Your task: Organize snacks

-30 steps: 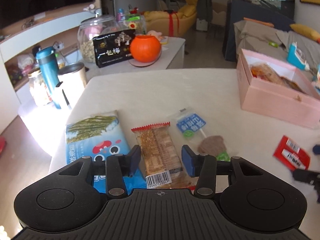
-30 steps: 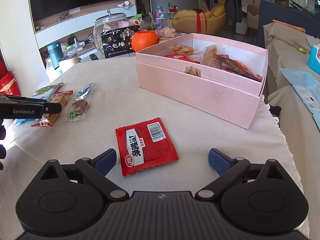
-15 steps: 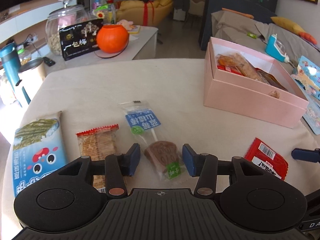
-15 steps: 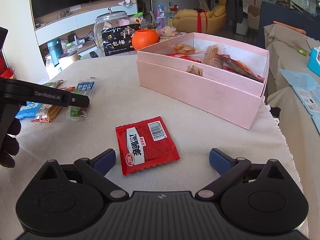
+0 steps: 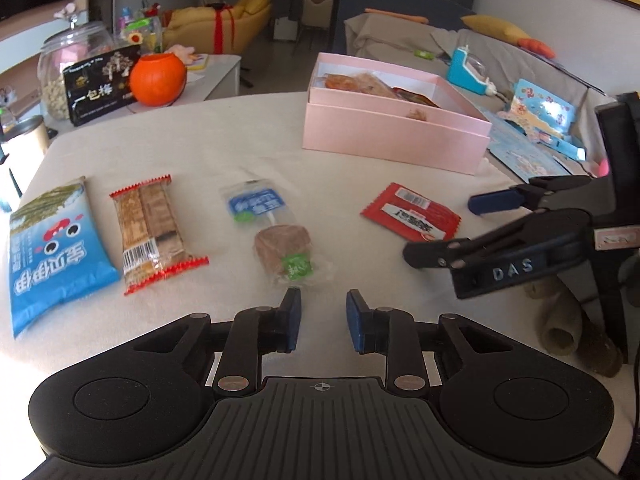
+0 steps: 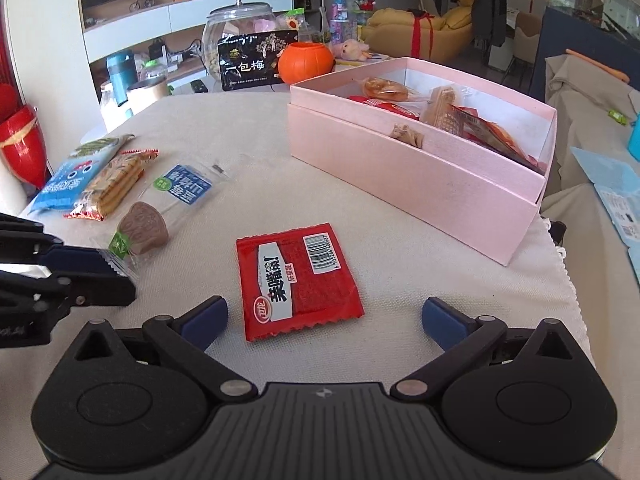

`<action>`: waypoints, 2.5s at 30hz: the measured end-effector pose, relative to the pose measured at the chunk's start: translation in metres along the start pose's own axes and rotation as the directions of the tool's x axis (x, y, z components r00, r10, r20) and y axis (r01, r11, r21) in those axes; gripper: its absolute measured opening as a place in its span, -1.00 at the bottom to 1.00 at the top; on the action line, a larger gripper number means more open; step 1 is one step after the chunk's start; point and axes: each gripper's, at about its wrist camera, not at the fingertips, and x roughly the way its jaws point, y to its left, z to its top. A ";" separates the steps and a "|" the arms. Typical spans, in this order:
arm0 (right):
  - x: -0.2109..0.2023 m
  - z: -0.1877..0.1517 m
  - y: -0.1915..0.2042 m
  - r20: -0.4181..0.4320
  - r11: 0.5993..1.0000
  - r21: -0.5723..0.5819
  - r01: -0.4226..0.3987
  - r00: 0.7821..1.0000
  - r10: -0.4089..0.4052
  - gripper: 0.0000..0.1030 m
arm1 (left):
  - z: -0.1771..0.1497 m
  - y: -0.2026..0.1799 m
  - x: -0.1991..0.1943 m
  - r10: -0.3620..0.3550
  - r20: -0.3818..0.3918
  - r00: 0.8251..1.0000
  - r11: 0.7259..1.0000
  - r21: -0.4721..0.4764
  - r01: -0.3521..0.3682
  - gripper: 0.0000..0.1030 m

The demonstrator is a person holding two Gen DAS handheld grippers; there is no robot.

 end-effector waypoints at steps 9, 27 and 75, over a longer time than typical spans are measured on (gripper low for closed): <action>0.014 0.012 0.002 0.013 0.999 0.022 0.027 1.000 -0.027 1.00 | 0.019 0.017 -0.022 0.069 0.100 0.993 0.994 -0.091 -0.060 -0.42; 0.012 0.009 0.000 0.025 0.999 0.034 0.023 0.999 -0.024 1.00 | 0.033 0.012 0.033 0.124 0.006 0.992 0.992 0.002 -0.124 -0.03; 0.004 0.008 -0.002 0.043 1.000 0.015 0.006 0.999 -0.006 0.63 | 0.016 0.003 0.017 0.031 -0.003 1.000 0.999 0.015 -0.031 -0.13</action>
